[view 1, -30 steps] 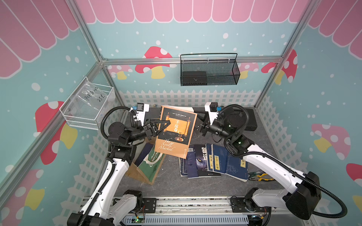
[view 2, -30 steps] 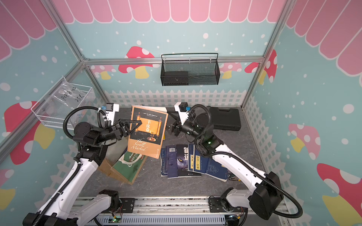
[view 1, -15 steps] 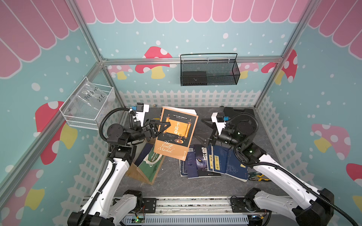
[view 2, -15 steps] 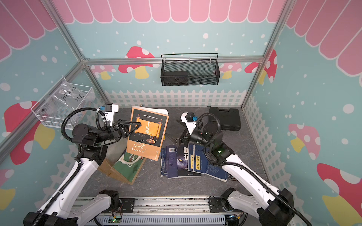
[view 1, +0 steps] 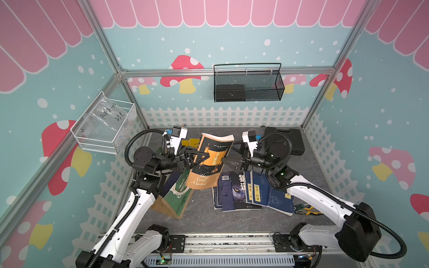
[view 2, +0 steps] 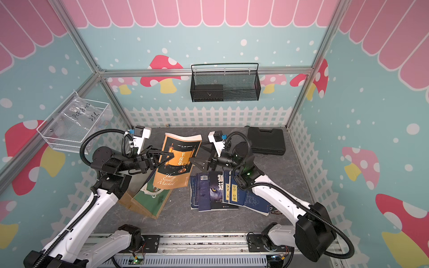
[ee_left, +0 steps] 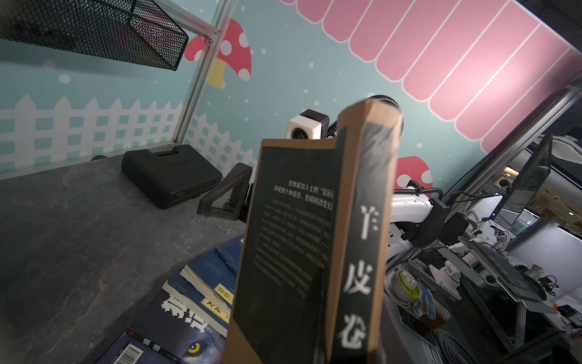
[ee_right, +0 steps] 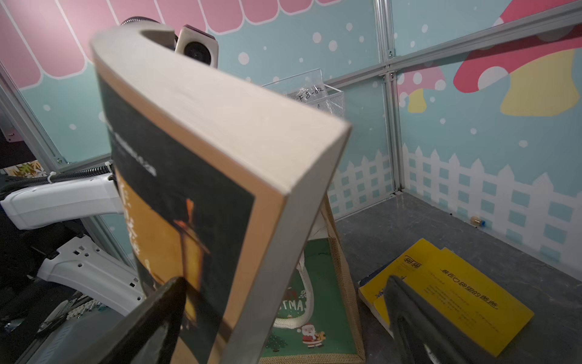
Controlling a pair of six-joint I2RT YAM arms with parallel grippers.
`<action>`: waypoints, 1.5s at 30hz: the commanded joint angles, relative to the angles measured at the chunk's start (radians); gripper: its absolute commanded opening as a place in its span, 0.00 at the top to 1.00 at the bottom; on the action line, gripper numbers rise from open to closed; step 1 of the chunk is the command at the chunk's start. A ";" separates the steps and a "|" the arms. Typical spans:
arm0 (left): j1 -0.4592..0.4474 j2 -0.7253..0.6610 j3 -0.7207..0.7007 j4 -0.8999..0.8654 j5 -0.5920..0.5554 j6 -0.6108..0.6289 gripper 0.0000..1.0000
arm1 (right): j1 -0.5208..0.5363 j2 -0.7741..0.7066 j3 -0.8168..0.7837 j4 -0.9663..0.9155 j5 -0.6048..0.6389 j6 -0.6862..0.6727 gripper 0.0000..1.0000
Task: Put the books into the canvas bag
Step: Adjust the book.
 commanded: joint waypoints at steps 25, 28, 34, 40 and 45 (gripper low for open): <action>-0.024 0.011 0.319 -1.013 -0.106 0.743 0.33 | -0.087 0.026 0.011 0.342 -0.383 0.199 0.99; -0.032 0.053 0.435 -1.290 -0.197 0.921 0.17 | -0.092 -0.014 0.083 -0.016 -0.418 -0.021 1.00; -0.143 0.142 0.559 -1.516 -0.466 1.055 0.16 | -0.093 -0.042 0.227 -0.447 -0.417 -0.248 1.00; -0.297 0.251 0.682 -1.622 -0.646 1.117 0.16 | -0.093 -0.063 0.256 -0.589 -0.427 -0.291 1.00; -0.387 0.359 0.827 -1.714 -0.765 1.164 0.21 | -0.094 -0.077 0.253 -0.654 -0.419 -0.318 1.00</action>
